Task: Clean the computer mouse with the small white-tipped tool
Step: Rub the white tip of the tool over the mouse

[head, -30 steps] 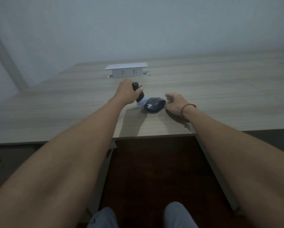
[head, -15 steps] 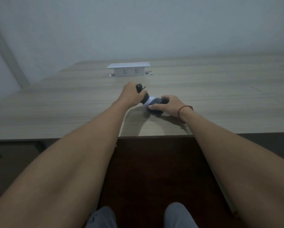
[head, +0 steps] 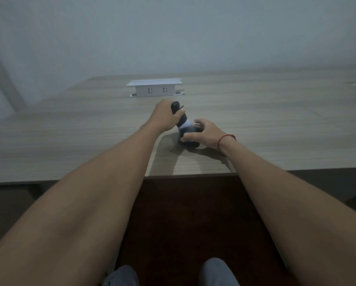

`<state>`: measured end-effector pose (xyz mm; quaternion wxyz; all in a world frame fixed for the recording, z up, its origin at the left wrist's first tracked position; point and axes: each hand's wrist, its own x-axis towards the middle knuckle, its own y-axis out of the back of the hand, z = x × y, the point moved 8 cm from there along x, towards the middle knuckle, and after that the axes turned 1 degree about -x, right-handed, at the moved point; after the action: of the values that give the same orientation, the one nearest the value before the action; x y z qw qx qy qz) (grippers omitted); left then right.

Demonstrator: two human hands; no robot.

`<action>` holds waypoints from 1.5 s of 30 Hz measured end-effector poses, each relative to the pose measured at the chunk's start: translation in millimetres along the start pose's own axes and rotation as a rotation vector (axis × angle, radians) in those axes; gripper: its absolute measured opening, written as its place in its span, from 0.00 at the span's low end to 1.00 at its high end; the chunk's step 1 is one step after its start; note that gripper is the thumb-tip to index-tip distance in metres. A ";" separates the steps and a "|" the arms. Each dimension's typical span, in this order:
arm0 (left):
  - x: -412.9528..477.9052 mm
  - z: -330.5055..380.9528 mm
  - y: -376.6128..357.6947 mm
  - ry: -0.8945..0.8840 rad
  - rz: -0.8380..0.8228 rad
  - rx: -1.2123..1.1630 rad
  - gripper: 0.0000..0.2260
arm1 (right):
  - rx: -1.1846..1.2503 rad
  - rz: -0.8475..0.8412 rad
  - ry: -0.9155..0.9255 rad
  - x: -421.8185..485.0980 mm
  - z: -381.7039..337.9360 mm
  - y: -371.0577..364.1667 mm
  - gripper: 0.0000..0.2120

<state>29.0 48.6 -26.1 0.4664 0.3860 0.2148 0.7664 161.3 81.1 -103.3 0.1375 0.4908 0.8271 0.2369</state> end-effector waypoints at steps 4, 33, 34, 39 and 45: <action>-4.9 -23.6 -0.7 0.127 0.088 0.001 0.12 | -0.007 -0.003 0.061 -3.6 -2.2 3.2 0.33; -19.3 -22.4 17.4 0.193 -0.010 -0.452 0.08 | -0.105 0.241 0.053 -8.9 -0.5 8.3 0.22; -16.7 -14.8 13.7 0.163 -0.005 -0.444 0.07 | -0.105 0.245 0.036 -8.8 0.9 8.8 0.22; -6.7 -13.2 0.2 0.160 0.038 -0.202 0.10 | -0.023 0.270 0.029 -13.5 0.2 9.6 0.21; 3.2 8.3 -3.7 0.012 -0.071 -0.117 0.08 | 0.000 0.309 0.030 -11.3 2.3 8.4 0.13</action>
<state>36.8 52.9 -22.4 0.5137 0.3456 0.1859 0.7630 174.0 75.2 -101.0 0.0871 0.6086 0.7438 0.2624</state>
